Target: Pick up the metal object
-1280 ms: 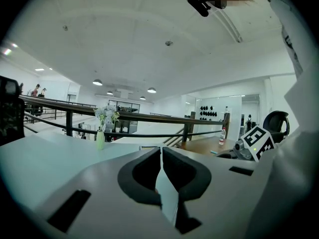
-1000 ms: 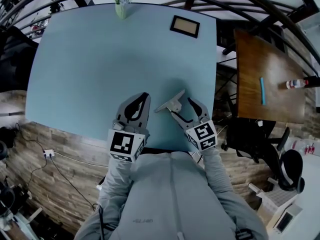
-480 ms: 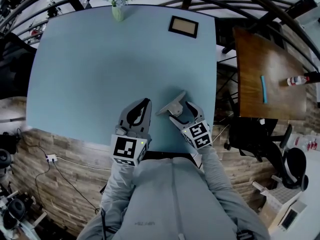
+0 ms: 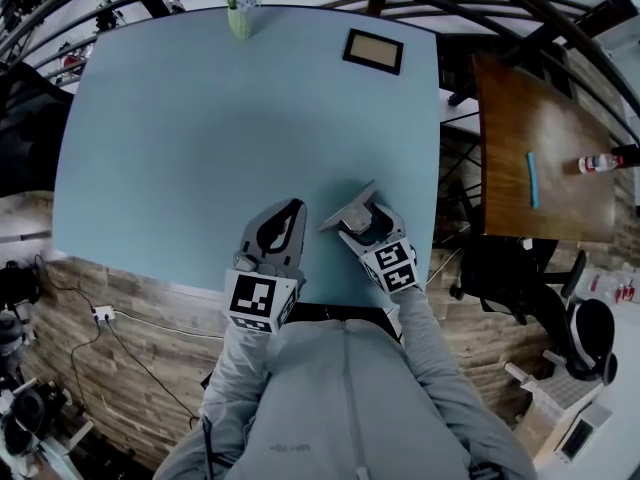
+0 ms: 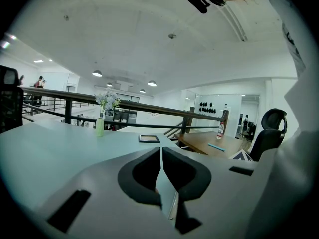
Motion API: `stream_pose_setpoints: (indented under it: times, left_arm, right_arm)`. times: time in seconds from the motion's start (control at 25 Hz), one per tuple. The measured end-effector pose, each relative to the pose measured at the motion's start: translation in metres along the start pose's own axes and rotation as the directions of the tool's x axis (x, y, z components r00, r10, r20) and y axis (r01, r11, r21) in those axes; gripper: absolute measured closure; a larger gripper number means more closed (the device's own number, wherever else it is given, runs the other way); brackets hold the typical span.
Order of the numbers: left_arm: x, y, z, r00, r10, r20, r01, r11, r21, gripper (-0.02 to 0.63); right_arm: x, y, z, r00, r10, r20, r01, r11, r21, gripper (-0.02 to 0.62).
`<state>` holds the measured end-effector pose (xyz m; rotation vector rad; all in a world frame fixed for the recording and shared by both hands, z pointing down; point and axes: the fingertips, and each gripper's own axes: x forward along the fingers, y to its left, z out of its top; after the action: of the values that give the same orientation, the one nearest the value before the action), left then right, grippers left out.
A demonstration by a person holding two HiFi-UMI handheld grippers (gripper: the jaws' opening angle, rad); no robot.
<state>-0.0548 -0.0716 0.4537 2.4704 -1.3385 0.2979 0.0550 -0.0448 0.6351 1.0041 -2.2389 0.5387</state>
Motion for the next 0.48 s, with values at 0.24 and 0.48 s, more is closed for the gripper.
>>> stream_pose_setpoints:
  times: [0.24, 0.48]
  left_arm:
    - [0.000, 0.006, -0.003, 1.000, -0.008, -0.010, 0.008, 1.000, -0.002, 0.569]
    - [-0.001, 0.007, -0.002, 1.000, -0.004, -0.005, 0.004, 1.000, -0.005, 0.569]
  right_arm:
    - [0.011, -0.002, -0.003, 0.999, -0.022, -0.041, 0.021, 0.999, -0.028, 0.242]
    - [0.014, -0.004, -0.008, 0.997, -0.025, -0.067, 0.021, 0.998, -0.064, 0.242]
